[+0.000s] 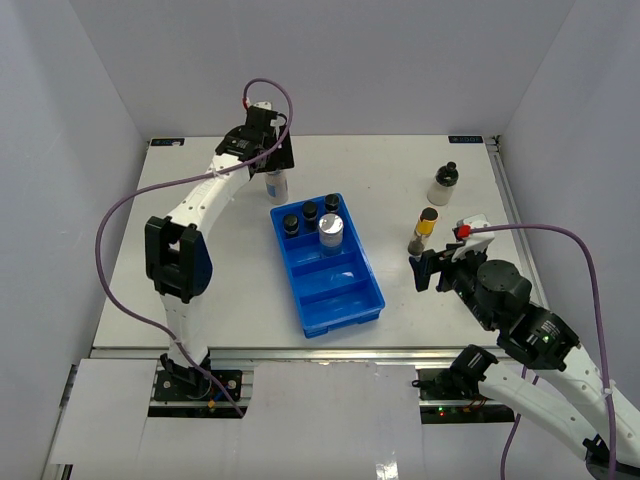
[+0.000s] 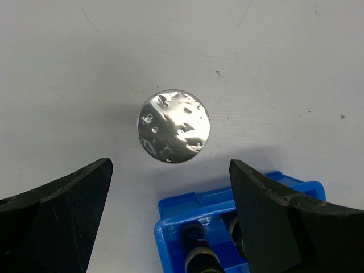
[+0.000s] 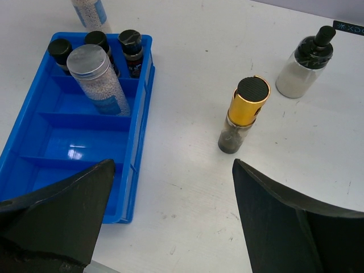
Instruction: Organize the condiment bottles
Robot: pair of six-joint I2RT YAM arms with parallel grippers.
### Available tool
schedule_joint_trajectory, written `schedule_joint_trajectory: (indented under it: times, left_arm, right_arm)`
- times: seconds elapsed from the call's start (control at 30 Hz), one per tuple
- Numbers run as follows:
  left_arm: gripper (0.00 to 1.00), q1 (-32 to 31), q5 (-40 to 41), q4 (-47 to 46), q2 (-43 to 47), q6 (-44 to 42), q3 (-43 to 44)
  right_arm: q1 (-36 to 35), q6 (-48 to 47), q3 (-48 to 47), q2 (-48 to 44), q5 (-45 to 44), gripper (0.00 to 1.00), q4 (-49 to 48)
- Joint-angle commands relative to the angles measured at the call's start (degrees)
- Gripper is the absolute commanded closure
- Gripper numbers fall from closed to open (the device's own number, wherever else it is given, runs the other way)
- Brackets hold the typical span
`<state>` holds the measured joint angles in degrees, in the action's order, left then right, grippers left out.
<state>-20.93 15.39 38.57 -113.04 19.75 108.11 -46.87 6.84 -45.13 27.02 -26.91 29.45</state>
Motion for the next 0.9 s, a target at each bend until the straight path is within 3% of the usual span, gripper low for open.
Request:
schedule_joint_trajectory:
  times: [0.0,0.37,0.53,0.73,0.87]
  left_arm:
    - [0.06,1.20,-2.77,-1.26,-1.59,-1.35,4.18]
    - [0.07,1.94,-4.97,-5.24,-6.73,-4.37,3.14]
    - [0.15,1.86,-5.30,-5.52,-8.01,-4.54,3.07]
    - [0.44,1.89,-4.15,-5.39,-7.83,-5.10,2.63]
    - [0.81,1.86,-3.28,-3.15,-6.94,-5.33,2.89]
  right_arm:
    - [0.20,-1.46,0.38,0.49,-0.70,0.10,-3.52]
    - [0.20,-1.90,-0.22,-0.37,-1.84,0.10,-4.90]
    - [0.27,-2.16,-0.02,0.03,-2.07,0.10,-5.02]
    - [0.23,-2.37,0.84,-0.56,-2.35,0.10,-5.67]
    - [0.20,-2.45,0.40,-0.92,-2.97,0.10,-5.10]
